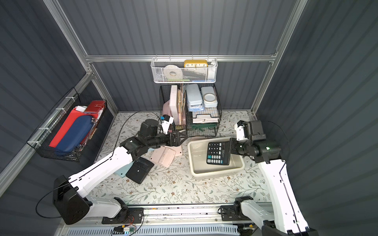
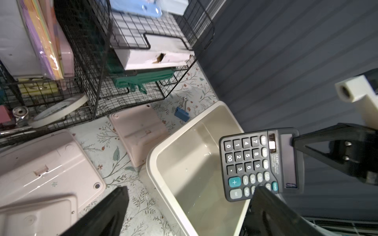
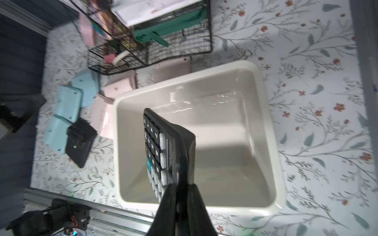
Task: Put the calculator in the storage box
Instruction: Place the calculator in the storage box.
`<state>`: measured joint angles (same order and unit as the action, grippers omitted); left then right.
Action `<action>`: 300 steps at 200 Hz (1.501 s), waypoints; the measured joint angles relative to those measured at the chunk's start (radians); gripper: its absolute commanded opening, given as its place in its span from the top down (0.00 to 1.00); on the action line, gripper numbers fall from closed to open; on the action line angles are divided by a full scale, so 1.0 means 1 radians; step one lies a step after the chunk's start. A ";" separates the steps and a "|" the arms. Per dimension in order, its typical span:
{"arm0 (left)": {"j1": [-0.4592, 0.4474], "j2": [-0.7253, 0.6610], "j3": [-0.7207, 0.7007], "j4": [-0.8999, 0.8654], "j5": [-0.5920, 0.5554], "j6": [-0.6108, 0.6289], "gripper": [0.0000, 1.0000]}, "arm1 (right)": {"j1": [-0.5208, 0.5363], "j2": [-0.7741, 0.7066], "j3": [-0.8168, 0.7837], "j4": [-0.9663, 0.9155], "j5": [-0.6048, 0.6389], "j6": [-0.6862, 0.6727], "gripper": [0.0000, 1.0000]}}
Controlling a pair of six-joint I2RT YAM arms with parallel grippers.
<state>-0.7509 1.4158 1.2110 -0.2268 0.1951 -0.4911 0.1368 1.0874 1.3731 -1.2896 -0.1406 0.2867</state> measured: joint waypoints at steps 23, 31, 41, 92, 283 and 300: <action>-0.090 0.072 0.030 -0.032 -0.098 -0.009 0.01 | 0.046 0.069 0.000 -0.044 0.102 -0.015 1.00; -0.111 0.097 0.037 -0.042 -0.127 -0.013 0.01 | 0.056 0.089 0.000 -0.053 0.126 -0.018 1.00; -0.133 0.131 0.048 -0.051 -0.161 -0.018 0.01 | 0.065 0.114 0.000 -0.059 0.149 -0.024 1.00; -0.180 0.291 0.109 -0.109 -0.305 -0.039 0.02 | 0.078 0.304 0.011 -0.057 0.210 -0.050 1.00; -0.027 0.323 0.146 -0.185 -0.396 0.010 0.03 | 0.095 0.570 0.080 0.012 0.371 -0.074 0.96; -0.026 0.308 0.146 -0.185 -0.388 0.010 0.02 | 0.099 0.570 0.080 0.010 0.386 -0.073 0.93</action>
<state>-0.7765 1.7237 1.3571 -0.4114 -0.1925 -0.4812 0.2356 1.6577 1.4528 -1.2797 0.2455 0.2138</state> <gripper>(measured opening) 0.973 0.118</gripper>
